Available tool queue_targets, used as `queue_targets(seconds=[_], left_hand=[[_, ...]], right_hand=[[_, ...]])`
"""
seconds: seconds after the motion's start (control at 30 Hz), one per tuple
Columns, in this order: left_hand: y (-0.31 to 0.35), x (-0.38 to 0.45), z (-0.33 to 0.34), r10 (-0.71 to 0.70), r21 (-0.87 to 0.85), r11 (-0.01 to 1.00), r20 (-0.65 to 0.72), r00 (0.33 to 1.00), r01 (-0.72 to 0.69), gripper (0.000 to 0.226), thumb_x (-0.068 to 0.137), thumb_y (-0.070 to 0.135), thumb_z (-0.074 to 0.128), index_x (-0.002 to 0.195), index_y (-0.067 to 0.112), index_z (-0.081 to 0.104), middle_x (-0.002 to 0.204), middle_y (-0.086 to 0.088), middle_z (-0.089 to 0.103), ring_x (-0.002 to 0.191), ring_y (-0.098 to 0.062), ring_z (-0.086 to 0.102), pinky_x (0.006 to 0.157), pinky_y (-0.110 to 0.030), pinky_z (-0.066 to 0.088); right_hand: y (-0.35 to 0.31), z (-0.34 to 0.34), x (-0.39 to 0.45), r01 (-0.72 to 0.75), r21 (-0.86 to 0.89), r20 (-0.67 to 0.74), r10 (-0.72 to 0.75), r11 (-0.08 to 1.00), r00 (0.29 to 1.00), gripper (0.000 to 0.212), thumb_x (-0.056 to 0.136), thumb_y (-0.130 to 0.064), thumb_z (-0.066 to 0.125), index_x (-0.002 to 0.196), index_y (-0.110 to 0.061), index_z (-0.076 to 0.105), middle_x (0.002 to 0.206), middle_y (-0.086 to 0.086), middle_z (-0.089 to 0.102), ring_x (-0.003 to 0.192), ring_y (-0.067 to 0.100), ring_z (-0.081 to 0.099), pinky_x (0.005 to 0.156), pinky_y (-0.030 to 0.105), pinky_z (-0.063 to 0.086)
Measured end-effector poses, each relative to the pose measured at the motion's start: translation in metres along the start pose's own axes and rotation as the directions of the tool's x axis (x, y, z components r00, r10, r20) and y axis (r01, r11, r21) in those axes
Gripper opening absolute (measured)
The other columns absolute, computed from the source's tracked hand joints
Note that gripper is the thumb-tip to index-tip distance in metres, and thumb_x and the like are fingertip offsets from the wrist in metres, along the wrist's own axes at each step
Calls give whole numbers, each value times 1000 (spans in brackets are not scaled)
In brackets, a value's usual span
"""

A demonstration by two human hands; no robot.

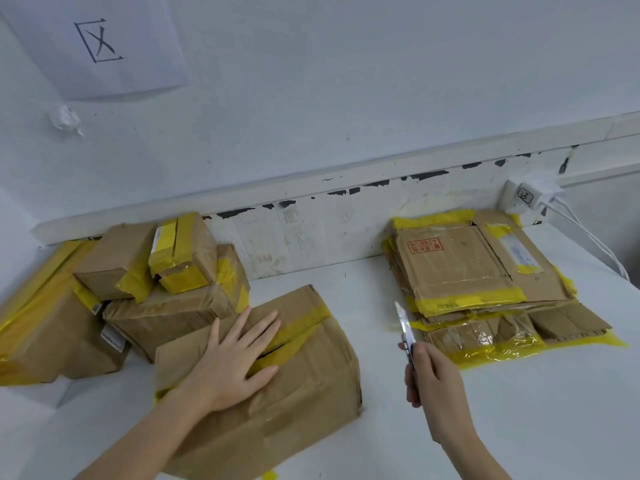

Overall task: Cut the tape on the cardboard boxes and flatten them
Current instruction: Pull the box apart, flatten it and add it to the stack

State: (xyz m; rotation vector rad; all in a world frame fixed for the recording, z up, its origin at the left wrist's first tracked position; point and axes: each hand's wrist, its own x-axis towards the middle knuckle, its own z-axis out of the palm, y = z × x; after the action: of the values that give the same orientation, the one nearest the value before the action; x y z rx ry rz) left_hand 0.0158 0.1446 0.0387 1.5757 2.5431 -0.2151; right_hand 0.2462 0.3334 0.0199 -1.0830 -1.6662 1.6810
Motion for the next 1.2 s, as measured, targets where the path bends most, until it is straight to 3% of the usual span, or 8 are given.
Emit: queue_targets(seconds=[0.13, 0.27, 0.37, 0.47, 0.63, 0.73, 0.93, 1.2], left_hand=[[-23, -10, -5, 239, 33, 971, -57, 969, -238, 75, 88, 61, 21, 149, 26, -3, 156, 18, -9, 143, -12, -20, 114, -41, -16], [-19, -18, -7, 249, -40, 965, -157, 956, -259, 72, 93, 53, 30, 148, 8, 19, 156, 0, 17, 144, -10, 4, 115, -31, 1], [-10, -13, -7, 72, -201, 974, -157, 985, -103, 76, 88, 65, 9, 147, 18, 6, 155, 14, 4, 141, 4, -5, 115, -20, -9], [-2, -9, 0, -69, -196, 980, -131, 989, 43, 75, 82, 63, -2, 145, 24, -5, 152, 22, -7, 134, 13, -20, 112, -22, -18], [4, -10, 8, -226, -133, 969, -134, 965, 208, 88, 71, 77, -20, 144, 33, -1, 151, 18, -16, 140, -6, -20, 110, -47, -19], [4, -8, 9, -247, -122, 965, -118, 962, 233, 89, 69, 79, -21, 144, 35, -1, 152, 17, -15, 140, -13, -20, 111, -56, -10], [4, -7, 10, -268, -87, 961, -69, 961, 262, 88, 63, 78, -28, 141, 40, -12, 148, 20, -27, 135, -11, -31, 110, -57, -10], [6, -7, 10, -276, -90, 959, -64, 959, 270, 70, 72, 68, -10, 138, 42, -15, 146, 23, -28, 133, -7, -32, 111, -58, -8]], right_hand=[[-4, 9, 8, 99, -286, 211, -38, 953, 977, 21, 100, -20, 39, 93, -26, 57, 49, -4, 47, 39, 9, 40, 44, 23, 33], [-11, 22, 11, 260, -564, 376, -36, 784, 926, 22, 100, -29, 38, 91, -29, 58, 53, -5, 43, 56, 16, 44, 51, 27, 30], [-18, 29, 13, 291, -644, 395, -19, 708, 919, 23, 101, -33, 34, 83, -29, 49, 58, -5, 41, 60, 19, 43, 49, 28, 29], [-24, 33, 15, 319, -698, 394, -29, 641, 919, 23, 101, -37, 31, 81, -30, 42, 57, -5, 36, 52, 16, 33, 44, 24, 23], [-24, 34, 18, 339, -736, 406, -18, 587, 914, 28, 101, -39, 31, 75, -29, 37, 57, -5, 35, 49, 13, 29, 43, 25, 22], [-26, 35, 18, 359, -785, 396, -35, 506, 917, 24, 102, -42, 27, 83, -29, 35, 60, -6, 34, 49, 11, 27, 42, 24, 22], [-30, 40, 10, 442, -848, 446, -56, 292, 893, 14, 104, -33, 23, 96, -29, 34, 62, -3, 28, 48, 14, 23, 42, 26, 14], [-18, 31, -8, 444, -856, 460, -1, 264, 888, 20, 104, -32, 25, 119, -28, 38, 63, -5, 27, 49, 14, 21, 43, 27, 14]])
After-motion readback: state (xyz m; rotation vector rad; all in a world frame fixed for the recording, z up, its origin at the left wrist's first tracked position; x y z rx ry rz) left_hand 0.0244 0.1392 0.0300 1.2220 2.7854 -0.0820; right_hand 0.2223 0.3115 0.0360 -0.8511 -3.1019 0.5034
